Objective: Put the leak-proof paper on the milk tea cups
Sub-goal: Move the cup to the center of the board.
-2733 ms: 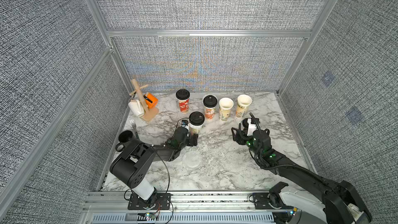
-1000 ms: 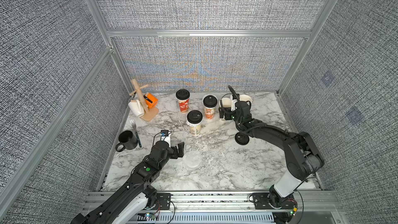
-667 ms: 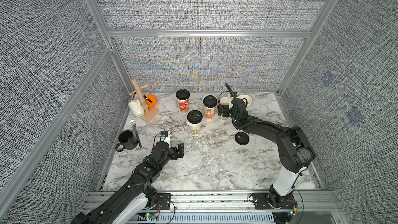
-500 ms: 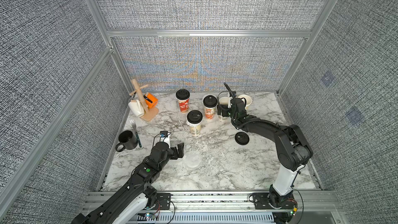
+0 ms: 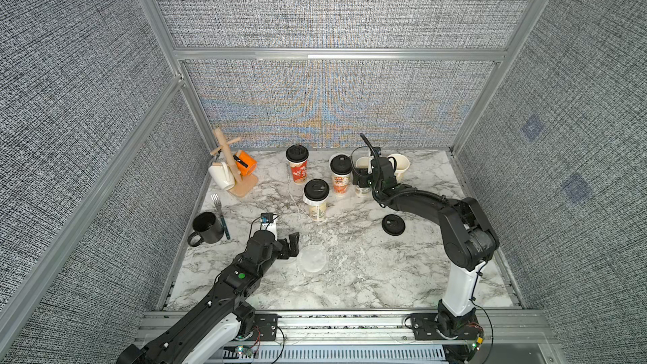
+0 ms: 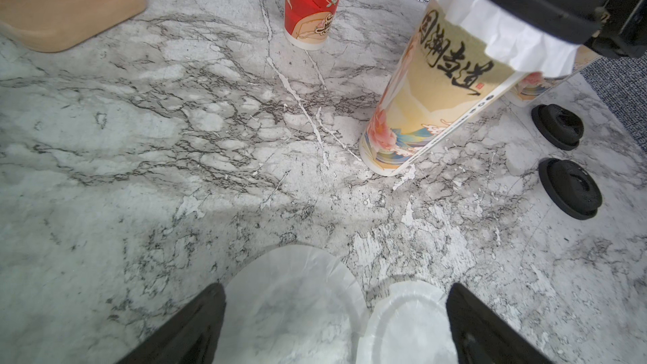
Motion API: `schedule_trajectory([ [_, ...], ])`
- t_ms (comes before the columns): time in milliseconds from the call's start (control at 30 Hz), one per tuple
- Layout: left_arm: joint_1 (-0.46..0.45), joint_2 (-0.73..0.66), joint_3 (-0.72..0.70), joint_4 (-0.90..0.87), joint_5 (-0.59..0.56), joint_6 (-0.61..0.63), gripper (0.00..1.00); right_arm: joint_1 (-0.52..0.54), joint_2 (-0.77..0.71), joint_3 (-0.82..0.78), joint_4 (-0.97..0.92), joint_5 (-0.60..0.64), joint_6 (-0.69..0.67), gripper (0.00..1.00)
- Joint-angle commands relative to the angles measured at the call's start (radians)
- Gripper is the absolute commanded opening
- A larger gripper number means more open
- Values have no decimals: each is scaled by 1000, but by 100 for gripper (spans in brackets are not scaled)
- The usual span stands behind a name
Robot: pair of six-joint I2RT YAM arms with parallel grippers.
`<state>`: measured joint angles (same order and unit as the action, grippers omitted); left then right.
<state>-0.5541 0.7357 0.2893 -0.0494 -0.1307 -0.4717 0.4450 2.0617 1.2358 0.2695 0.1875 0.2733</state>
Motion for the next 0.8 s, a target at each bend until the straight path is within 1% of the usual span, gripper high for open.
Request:
schedule_trajectory([
  [0, 0, -4, 3, 11, 0, 2, 100, 0, -20, -16, 25, 11, -20, 87],
  [233, 0, -6, 5, 4, 2, -1, 100, 14, -141, -153, 116, -12, -55, 83],
  [400, 0, -17, 5, -5, 3, -7, 100, 58, -241, -244, 127, 11, -79, 82],
  [533, 0, -28, 15, -31, -13, -12, 100, 135, -360, -356, 135, 37, -88, 82],
  [633, 0, -27, 29, -55, -23, -17, 100, 211, -435, -461, 155, 80, -60, 82],
  [767, 1, -8, 60, -87, -5, -22, 100, 319, -463, -558, 193, 172, -22, 82],
])
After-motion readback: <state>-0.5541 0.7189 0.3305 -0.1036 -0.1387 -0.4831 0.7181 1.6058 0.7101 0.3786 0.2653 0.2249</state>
